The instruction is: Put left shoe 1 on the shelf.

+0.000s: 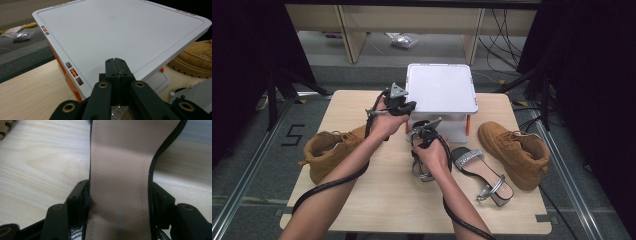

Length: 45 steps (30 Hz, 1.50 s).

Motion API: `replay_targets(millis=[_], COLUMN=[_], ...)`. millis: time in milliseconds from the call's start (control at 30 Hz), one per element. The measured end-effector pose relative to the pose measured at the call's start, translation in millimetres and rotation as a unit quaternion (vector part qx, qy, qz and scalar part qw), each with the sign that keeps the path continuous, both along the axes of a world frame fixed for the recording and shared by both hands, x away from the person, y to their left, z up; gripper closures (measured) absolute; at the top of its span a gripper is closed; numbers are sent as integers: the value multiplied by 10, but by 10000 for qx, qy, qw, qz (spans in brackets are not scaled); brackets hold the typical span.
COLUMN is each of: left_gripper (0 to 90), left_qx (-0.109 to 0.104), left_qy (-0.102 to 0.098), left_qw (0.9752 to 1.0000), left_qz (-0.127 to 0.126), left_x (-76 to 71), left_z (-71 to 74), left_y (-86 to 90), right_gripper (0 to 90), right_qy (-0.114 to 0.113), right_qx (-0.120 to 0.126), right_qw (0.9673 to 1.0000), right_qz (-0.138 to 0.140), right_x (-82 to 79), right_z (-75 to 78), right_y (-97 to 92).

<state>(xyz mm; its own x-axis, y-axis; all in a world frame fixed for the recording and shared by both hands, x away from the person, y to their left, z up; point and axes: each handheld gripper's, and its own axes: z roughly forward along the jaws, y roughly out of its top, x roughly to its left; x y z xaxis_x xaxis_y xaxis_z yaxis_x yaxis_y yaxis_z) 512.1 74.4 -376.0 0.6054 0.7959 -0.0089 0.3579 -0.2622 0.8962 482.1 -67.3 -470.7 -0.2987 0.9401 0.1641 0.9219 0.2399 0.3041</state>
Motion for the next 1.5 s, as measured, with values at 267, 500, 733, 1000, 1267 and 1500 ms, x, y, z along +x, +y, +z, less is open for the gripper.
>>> replay_targets(millis=[267,500,733,1000,1267,1500], left_gripper=[894,894,895,895,894,894], left_qx=[85,13,112,134,98,34], left_qy=[6,11,20,37,40,70], left_qw=[10000,10000,9999,9999,9999,10000], left_qz=[-26,6,-15,-8,-13,25], left_x=[0,-2,-1,0,2,5], left_z=[7,6,12,18,14,17], left_y=[7,-9,2,-2,4,-10], right_gripper=[356,467,663,829,858,853], right_qy=[-232,-429,-507,-233,100,235], right_qx=[121,544,594,475,233,340], right_qw=[9989,9976,9969,9980,9972,9935], right_qz=[-381,-56,62,334,708,1059], right_x=[-120,-373,-610,-852,-1006,-1060], right_z=[244,499,623,571,244,109], right_y=[19,-236,-546,-718,-741,-551])
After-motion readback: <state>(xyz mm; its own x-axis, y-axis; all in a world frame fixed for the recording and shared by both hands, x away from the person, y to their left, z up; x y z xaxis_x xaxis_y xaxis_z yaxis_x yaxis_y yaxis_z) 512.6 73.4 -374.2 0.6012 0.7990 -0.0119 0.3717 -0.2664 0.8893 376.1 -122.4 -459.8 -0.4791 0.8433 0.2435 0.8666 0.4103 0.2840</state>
